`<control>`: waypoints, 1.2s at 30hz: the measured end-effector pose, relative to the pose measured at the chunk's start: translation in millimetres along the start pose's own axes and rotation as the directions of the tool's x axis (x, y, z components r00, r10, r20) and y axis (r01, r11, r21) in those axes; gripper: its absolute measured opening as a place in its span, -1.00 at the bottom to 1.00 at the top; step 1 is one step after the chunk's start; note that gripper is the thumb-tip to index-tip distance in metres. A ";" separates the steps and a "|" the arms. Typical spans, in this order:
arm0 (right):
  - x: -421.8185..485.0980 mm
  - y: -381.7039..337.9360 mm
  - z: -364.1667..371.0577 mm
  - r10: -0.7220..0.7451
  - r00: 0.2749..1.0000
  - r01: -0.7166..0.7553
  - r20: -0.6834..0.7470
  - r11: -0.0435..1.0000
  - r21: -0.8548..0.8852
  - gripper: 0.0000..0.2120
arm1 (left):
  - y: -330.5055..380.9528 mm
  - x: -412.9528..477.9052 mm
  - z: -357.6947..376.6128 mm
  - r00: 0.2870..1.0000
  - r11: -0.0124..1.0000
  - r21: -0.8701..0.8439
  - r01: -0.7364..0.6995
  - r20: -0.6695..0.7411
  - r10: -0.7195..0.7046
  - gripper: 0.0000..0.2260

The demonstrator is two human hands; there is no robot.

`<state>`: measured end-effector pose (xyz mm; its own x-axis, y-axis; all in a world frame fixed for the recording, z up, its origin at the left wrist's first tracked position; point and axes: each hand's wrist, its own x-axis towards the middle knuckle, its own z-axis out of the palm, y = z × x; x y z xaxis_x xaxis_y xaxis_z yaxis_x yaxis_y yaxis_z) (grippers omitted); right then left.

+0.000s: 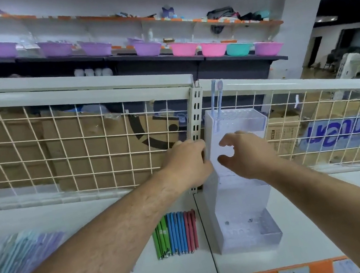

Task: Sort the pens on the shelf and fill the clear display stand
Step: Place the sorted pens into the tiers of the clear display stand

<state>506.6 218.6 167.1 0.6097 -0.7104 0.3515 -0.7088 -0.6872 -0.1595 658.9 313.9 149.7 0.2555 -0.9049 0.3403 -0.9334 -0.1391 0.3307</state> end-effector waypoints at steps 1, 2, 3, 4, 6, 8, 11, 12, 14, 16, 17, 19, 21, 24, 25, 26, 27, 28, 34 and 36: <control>-6.5 -3.2 1.7 -0.010 1.000 0.010 0.010 1.000 0.016 -0.60 | -0.9 -10.7 0.2 1.000 1.000 -0.013 0.020 0.001 -0.020 -0.68; -13.7 -7.1 4.3 -0.025 1.000 0.025 0.019 0.999 0.034 -0.60 | -2.1 -23.0 0.8 0.999 0.999 -0.019 0.048 0.001 -0.048 -0.68; -21.0 -11.5 7.3 -0.042 0.999 0.040 0.029 0.998 0.053 -0.60 | -3.9 -36.3 1.5 0.997 0.997 -0.020 0.080 0.000 -0.080 -0.68; -28.4 -16.5 10.7 -0.058 0.997 0.055 0.043 0.996 0.071 -0.60 | -6.7 -49.9 2.1 0.993 0.993 -0.020 0.114 0.005 -0.114 -0.67; -42.8 -27.9 19.2 -0.092 0.993 0.083 0.078 0.991 0.107 -0.60 | -14.7 -76.6 3.2 0.984 0.985 -0.011 0.175 0.030 -0.174 -0.65; -56.1 -42.1 28.4 -0.128 0.986 0.113 0.108 0.984 0.136 -0.61 | -24.7 -101.6 3.3 0.973 0.974 0.020 0.224 0.042 -0.225 -0.64; -77.2 -67.5 42.5 -0.156 0.974 0.125 0.165 0.975 0.183 -0.62 | -42.4 -134.4 3.0 0.956 0.957 0.033 0.290 0.031 -0.291 -0.61; -84.0 -76.7 47.5 -0.171 0.969 0.136 0.178 0.971 0.197 -0.60 | -49.3 -144.6 3.9 0.949 0.949 0.031 0.312 0.030 -0.313 -0.60; -93.9 -94.0 56.6 -0.208 0.959 0.166 0.192 0.962 0.215 -0.57 | -63.3 -160.2 5.8 0.935 0.936 0.034 0.350 0.047 -0.351 -0.59; -98.6 -111.0 65.1 -0.240 0.948 0.195 0.211 0.957 0.213 -0.57 | -78.5 -172.6 5.9 0.924 0.925 0.027 0.378 0.055 -0.379 -0.60; -99.7 -119.8 69.4 -0.253 0.942 0.208 0.222 0.956 0.207 -0.57 | -86.7 -178.6 5.2 0.920 0.922 0.023 0.387 0.053 -0.387 -0.61; -100.1 -138.3 78.8 -0.275 0.929 0.227 0.249 0.952 0.203 -0.55 | -104.8 -189.9 1.9 0.916 0.918 0.016 0.397 0.052 -0.397 -0.62; -99.2 -159.9 89.9 -0.283 0.921 0.229 0.267 0.949 0.215 -0.55 | -125.4 -200.0 -4.0 0.912 0.914 0.014 0.406 0.063 -0.406 -0.61; -96.5 -198.1 106.8 -0.268 0.925 0.208 0.270 0.950 0.232 -0.59 | -160.0 -214.7 -17.9 0.910 0.913 0.027 0.406 0.078 -0.407 -0.61; -94.7 -215.3 113.7 -0.267 0.925 0.204 0.271 0.949 0.239 -0.60 | -175.3 -220.9 -24.0 0.909 0.913 0.032 0.407 0.084 -0.408 -0.61; -93.1 -232.8 120.3 -0.266 0.924 0.200 0.274 0.948 0.249 -0.60 | -190.7 -227.1 -30.3 0.907 0.912 0.041 0.409 0.094 -0.411 -0.61; -91.9 -251.0 126.8 -0.267 0.922 0.195 0.280 0.946 0.261 -0.61 | -207.3 -233.6 -36.5 0.904 0.910 0.052 0.410 0.105 -0.414 -0.61; -90.6 -269.7 134.0 -0.269 0.920 0.191 0.286 0.943 0.272 -0.62 | -224.4 -240.0 -42.6 0.902 0.909 0.058 0.412 0.115 -0.416 -0.63; -84.4 -367.6 175.0 -0.295 0.904 0.196 0.308 0.929 0.315 -0.64 | -322.1 -277.2 -74.9 0.879 0.886 0.080 0.457 0.114 -0.464 -0.84; -82.5 -391.3 186.0 -0.306 0.894 0.199 0.327 0.925 0.323 -0.68 | -351.5 -291.3 -80.3 0.864 0.872 0.075 0.484 0.118 -0.490 -0.84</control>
<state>799.7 517.9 28.9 0.8780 -0.4746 0.0618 -0.4202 -0.8262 -0.3753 932.8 658.6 5.0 0.6484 -0.7608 0.0278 -0.7088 -0.5900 0.3867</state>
